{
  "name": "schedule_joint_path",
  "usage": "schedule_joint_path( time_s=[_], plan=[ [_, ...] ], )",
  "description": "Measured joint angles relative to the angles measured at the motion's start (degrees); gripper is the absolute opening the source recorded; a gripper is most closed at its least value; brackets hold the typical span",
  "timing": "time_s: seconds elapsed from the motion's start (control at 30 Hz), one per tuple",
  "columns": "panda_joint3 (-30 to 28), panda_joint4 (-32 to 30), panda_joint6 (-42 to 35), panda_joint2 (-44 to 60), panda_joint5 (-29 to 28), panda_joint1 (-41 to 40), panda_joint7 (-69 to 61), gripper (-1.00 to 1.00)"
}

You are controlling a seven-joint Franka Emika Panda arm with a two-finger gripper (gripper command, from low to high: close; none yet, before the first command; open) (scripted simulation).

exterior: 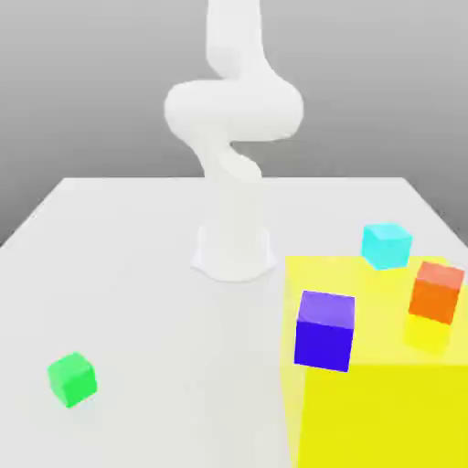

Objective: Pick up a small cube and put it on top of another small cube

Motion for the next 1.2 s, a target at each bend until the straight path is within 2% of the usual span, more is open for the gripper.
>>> schedule_joint_path(
  time_s=[0.3,0.5,0.73,0.97,1.0,1.2],
  plan=[
    [-3.2,-6.1,9.3,19.0,-3.8,-8.5,6.1,0.0],
    [-7.0,-10.1,15.5,31.5,-3.8,-12.8,8.3,0.0],
    [-9.5,-14.8,22.8,46.1,2.6,-18.9,6.2,0.0],
    [-5.0,-14.0,33.0,60.7,9.7,-23.8,1.7,0.0],
    [-4.5,-13.8,34.0,61.9,10.1,-24.2,1.4,-1.0],
    [-4.3,-13.7,34.5,62.5,10.1,-24.5,1.4,-1.0]
  ],
)
